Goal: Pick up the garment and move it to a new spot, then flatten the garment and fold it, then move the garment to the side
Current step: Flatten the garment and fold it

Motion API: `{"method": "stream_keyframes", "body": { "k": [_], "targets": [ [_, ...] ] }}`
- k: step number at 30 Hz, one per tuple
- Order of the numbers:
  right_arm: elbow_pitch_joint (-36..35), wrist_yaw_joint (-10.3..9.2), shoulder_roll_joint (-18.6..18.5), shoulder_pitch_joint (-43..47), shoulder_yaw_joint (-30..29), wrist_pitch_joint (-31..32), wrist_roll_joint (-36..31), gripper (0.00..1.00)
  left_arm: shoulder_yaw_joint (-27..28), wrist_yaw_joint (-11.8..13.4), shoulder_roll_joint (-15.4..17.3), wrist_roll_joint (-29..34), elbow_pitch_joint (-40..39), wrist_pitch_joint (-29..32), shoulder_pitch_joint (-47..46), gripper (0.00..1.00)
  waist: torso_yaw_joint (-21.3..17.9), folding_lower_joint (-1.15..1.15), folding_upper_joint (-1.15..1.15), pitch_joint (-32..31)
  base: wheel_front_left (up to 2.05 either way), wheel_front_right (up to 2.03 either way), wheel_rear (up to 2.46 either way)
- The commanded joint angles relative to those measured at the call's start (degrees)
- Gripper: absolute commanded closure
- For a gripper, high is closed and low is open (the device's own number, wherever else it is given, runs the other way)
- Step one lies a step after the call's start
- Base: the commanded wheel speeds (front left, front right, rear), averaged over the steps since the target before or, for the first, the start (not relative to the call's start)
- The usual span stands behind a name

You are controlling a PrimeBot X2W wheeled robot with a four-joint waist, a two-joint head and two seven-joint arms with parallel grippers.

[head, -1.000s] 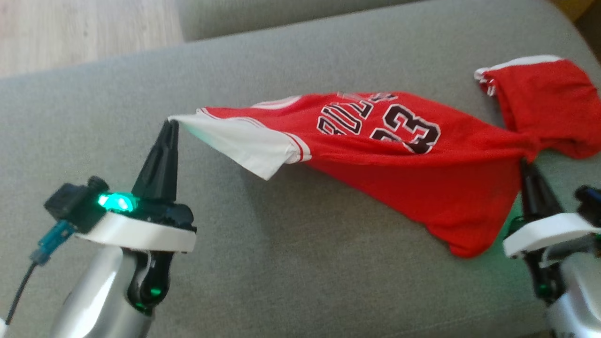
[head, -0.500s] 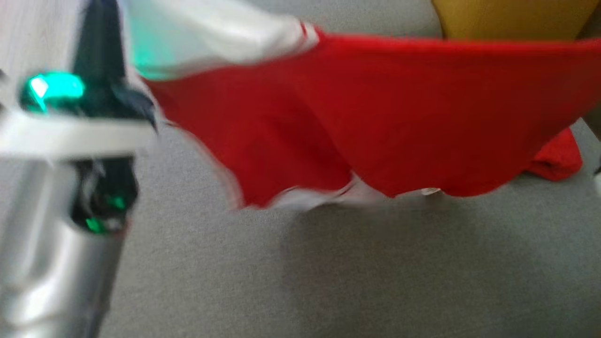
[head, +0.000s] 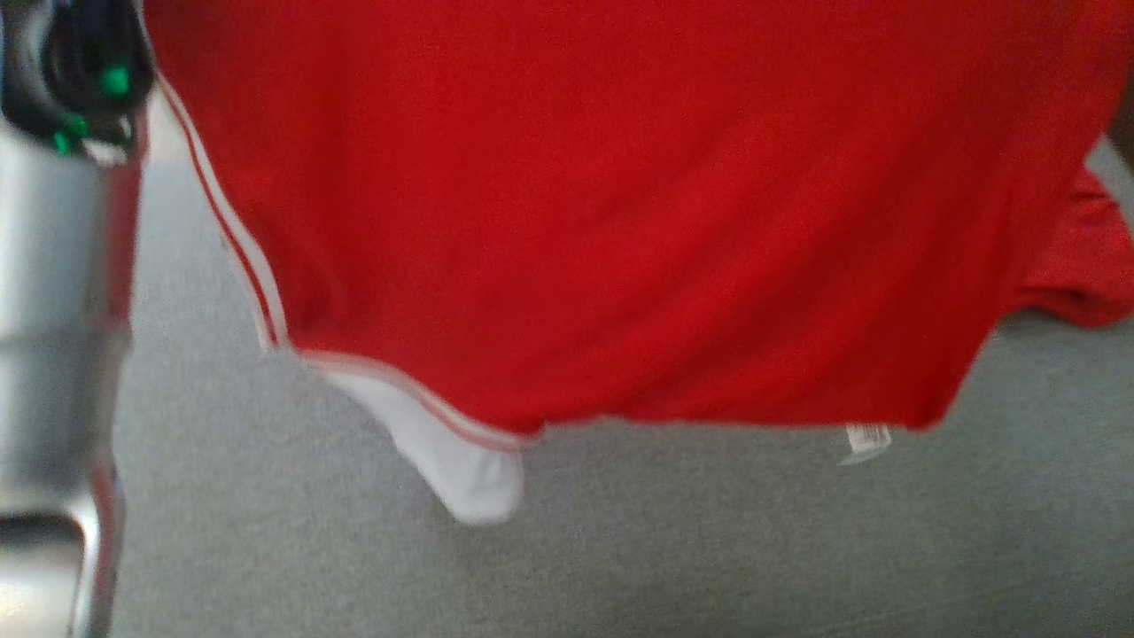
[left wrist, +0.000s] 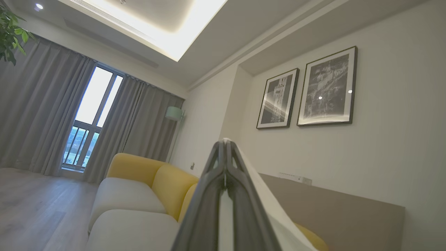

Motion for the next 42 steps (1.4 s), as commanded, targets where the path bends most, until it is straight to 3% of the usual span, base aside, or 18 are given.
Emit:
{"method": "stream_keyframes", "body": {
  "k": [1,6,13,19,29,36,42],
  "targets": [
    [0.47,-0.05,-1.42,-3.66,1.37,-0.63,0.48,1.0,1.16,-0.54,2.77,0.81,0.97,0.75,-4.47,1.0,1.32,-0.01,0.0,3.96,0.0,0.0,0.0],
    [11.76,-0.05,0.88,-15.26,6.95,-6.18,0.68,1.0,0.38,-2.32,2.59,3.64,13.58,-2.2,-14.09,1.0,2.56,-0.01,0.0,11.08,0.0,0.0,0.0],
    [25.18,-0.05,2.52,-32.07,12.23,-19.55,-3.91,1.0,-1.43,-6.0,0.58,6.96,25.2,-11.71,-29.07,1.0,4.51,-0.01,0.0,18.76,0.0,0.0,0.0],
    [30.72,-0.05,1.55,-35.29,16.08,-22.56,-5.44,1.0,-3.49,-7.17,-0.66,5.21,27.76,-14.55,-29.98,1.0,6.35,-0.01,0.0,21.54,0.0,0.0,0.0],
    [38.39,-0.05,0.13,-28.63,22.2,-24.57,-0.67,1.0,-10.04,-7.38,3.11,-2.0,23.1,-16.28,-13.97,1.0,8.71,-0.01,0.0,23.0,0.0,0.0,0.0],
    [34.73,-0.05,-2.22,-14.98,20.61,-24.74,5.7,1.0,-11.98,-7.36,8.5,-7.22,13.47,-16.65,4.68,1.0,8.25,-0.01,0.0,16.7,0.0,0.0,0.0],
    [29.71,-0.05,-4.13,-0.79,21.14,-24.75,10.61,1.0,-11.52,-2.66,13.05,-10.04,1.57,-16.04,23.35,1.0,6.64,-0.01,0.0,10.87,0.0,0.0,0.0]
  ]
}}
